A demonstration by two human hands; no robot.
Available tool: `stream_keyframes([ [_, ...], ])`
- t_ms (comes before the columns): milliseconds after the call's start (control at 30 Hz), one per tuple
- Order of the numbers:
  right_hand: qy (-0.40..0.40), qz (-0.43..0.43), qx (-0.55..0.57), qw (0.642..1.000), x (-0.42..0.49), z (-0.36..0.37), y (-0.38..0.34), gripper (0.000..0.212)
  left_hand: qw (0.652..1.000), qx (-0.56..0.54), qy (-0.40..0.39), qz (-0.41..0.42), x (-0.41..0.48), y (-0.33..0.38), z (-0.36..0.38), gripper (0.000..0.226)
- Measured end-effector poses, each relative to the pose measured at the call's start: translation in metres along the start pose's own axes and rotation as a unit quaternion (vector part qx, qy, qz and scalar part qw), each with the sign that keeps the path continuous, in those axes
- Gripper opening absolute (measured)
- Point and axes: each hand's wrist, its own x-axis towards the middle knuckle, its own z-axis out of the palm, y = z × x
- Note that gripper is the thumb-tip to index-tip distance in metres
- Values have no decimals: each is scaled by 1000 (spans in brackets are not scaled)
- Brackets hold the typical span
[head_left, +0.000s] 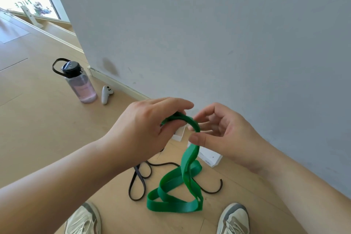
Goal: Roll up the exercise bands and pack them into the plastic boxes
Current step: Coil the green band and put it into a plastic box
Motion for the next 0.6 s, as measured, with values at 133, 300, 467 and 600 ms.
stream_keyframes([
  [133,31,-62,22,997,1,3,-3,29,999,-28,17,-8,3,6,0,30],
  [300,79,-65,-37,994,7,-2,-1,19,984,-117,-27,-129,7,0,-3,50],
  [467,68,-51,-86,993,6,-3,2,13,979,-96,-97,-153,4,-2,-2,47],
  [600,34,-37,-85,995,5,1,2,7,988,-54,-87,-112,7,-4,0,28],
])
